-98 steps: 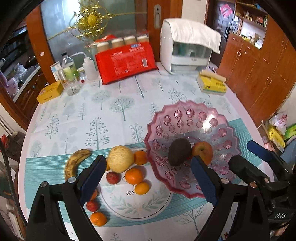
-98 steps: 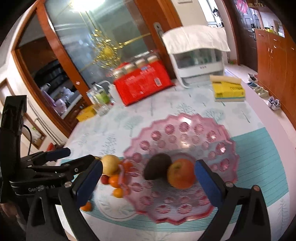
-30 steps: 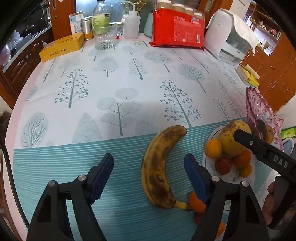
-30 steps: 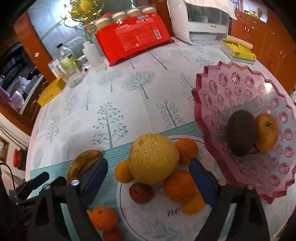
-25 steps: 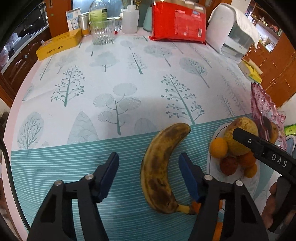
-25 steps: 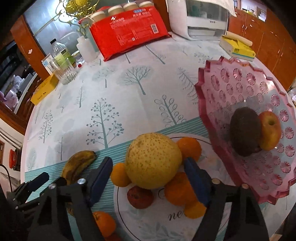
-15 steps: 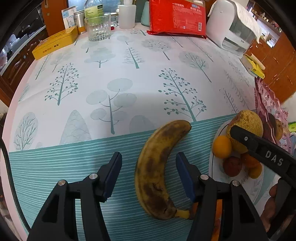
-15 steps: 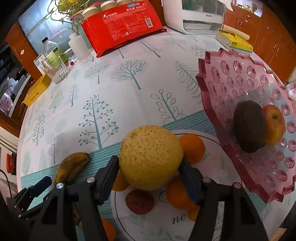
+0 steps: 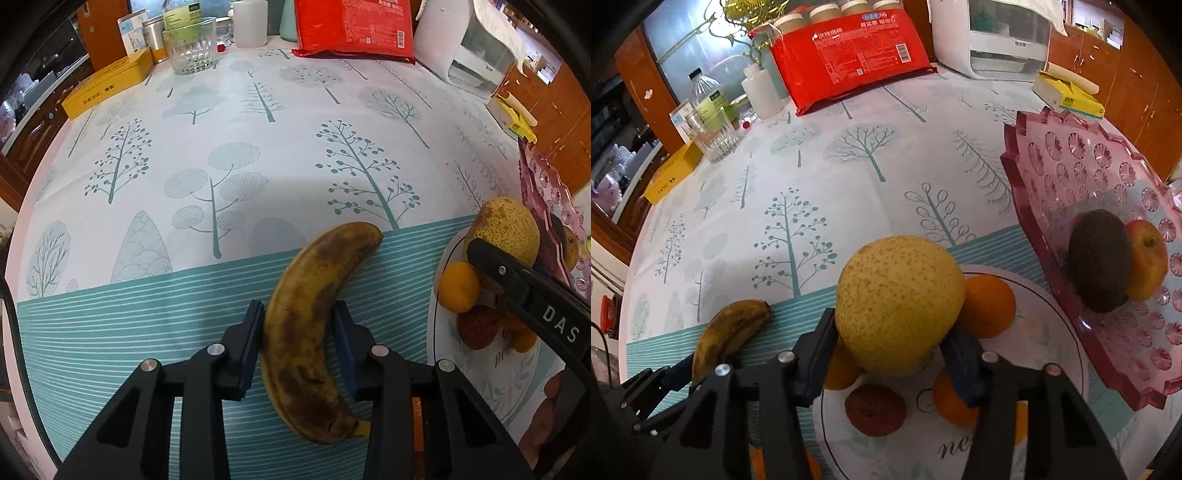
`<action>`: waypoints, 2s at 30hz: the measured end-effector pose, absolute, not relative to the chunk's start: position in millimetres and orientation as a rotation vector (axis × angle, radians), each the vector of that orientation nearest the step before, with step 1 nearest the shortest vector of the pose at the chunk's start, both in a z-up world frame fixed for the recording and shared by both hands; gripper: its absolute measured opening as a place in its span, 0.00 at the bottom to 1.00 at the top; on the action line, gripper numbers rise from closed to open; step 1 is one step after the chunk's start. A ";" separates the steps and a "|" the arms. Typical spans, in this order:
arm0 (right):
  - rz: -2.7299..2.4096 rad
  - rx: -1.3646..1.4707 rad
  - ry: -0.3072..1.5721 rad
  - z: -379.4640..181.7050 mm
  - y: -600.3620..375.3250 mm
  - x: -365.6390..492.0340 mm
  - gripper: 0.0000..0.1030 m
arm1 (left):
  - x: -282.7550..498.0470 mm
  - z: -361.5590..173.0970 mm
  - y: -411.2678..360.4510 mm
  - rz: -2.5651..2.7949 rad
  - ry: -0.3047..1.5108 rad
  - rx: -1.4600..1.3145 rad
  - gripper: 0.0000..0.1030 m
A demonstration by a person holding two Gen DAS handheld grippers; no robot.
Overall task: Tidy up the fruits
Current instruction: 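Grasp the banana with the left tool while the right tool grasps the pear, then carry the banana and pear into the pink bowl and open both tools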
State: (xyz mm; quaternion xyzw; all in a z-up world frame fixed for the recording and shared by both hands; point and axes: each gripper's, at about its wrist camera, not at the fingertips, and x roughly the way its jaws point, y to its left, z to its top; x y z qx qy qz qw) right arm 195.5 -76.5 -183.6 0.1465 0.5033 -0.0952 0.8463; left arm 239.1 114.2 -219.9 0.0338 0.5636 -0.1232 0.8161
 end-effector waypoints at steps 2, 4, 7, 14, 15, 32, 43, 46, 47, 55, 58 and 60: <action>-0.188 0.332 1.044 -183.5 -79.5 191.9 0.52 | 237.8 -219.4 116.7 -0.258 1.203 0.058 0.33; -0.174 0.340 1.025 -182.0 -81.4 188.4 0.52 | 236.4 -218.2 120.2 -0.257 1.200 0.039 0.33; -0.144 0.322 0.976 -172.6 -79.1 183.4 0.52 | 234.2 -213.6 124.7 -0.259 1.188 0.006 0.33; -0.103 0.328 0.956 -167.7 -77.7 176.7 0.51 | 227.7 -198.4 130.0 -0.243 1.153 -0.014 0.33; -0.093 0.338 0.954 -167.2 -78.4 175.8 0.51 | 226.7 -195.9 130.4 -0.243 1.149 -0.016 0.32; 0.016 0.376 0.836 -105.7 -90.8 146.9 0.51 | 207.6 -112.5 120.6 -0.273 0.994 -0.056 0.31; -0.018 0.389 0.724 -51.3 -150.3 115.2 0.51 | 192.4 -41.9 54.7 -0.408 0.897 -0.054 0.31; -0.049 0.386 0.710 -44.4 -177.4 107.9 0.51 | 191.4 -31.7 22.3 -0.442 0.886 -0.034 0.31; -0.060 0.385 0.707 -43.1 -185.5 106.1 0.51 | 191.7 -29.9 11.8 -0.451 0.885 -0.027 0.31; -0.140 0.387 0.727 -48.9 -271.2 96.5 0.51 | 199.6 -33.5 -79.7 -0.497 0.919 0.015 0.31; -0.152 0.380 0.742 -54.4 -297.2 94.9 0.51 | 204.6 -40.8 -110.9 -0.497 0.940 0.029 0.31; -0.158 0.369 0.757 -60.9 -316.2 96.8 0.51 | 208.4 -47.4 -129.9 -0.489 0.955 0.043 0.31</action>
